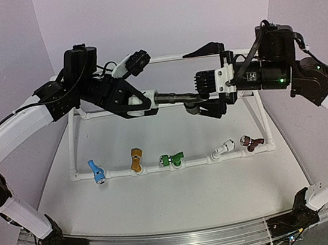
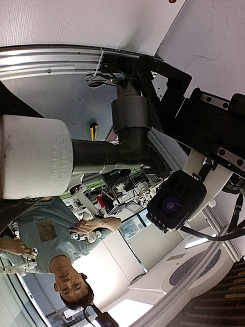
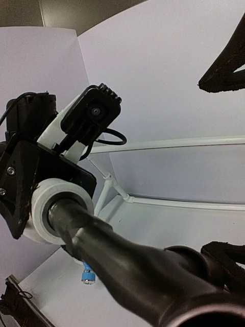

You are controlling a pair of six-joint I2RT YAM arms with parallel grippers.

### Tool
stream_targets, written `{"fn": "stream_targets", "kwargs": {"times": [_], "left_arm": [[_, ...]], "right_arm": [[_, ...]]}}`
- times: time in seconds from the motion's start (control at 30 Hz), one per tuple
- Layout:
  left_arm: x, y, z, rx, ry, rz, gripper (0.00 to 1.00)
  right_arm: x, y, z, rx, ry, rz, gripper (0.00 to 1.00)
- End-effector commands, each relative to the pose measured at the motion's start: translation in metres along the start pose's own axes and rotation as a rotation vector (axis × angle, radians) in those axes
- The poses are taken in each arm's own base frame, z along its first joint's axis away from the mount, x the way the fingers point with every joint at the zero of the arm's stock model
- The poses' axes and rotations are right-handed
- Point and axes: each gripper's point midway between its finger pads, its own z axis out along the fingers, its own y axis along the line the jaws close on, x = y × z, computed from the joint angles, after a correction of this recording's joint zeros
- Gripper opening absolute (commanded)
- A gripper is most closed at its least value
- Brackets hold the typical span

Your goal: Install the water faucets

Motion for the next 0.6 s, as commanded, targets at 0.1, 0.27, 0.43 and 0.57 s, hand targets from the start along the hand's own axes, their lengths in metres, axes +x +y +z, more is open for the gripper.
{"fn": "stream_targets", "kwargs": {"times": [0.1, 0.27, 0.43, 0.57], "left_arm": [[-0.019, -0.012, -0.003, -0.011, -0.054, 0.137, 0.00], [-0.023, 0.000, -0.001, -0.036, -0.065, 0.117, 0.00], [-0.025, 0.009, 0.000, -0.054, -0.069, 0.099, 0.00], [-0.023, 0.016, 0.001, -0.067, -0.064, 0.080, 0.00]], "right_arm": [[-0.026, 0.001, -0.015, -0.027, -0.122, 0.032, 0.98], [-0.036, -0.001, -0.019, -0.030, -0.158, 0.039, 0.98], [-0.044, -0.005, -0.021, -0.024, -0.183, 0.053, 0.98], [-0.049, -0.012, -0.022, -0.009, -0.194, 0.067, 0.98]]}}
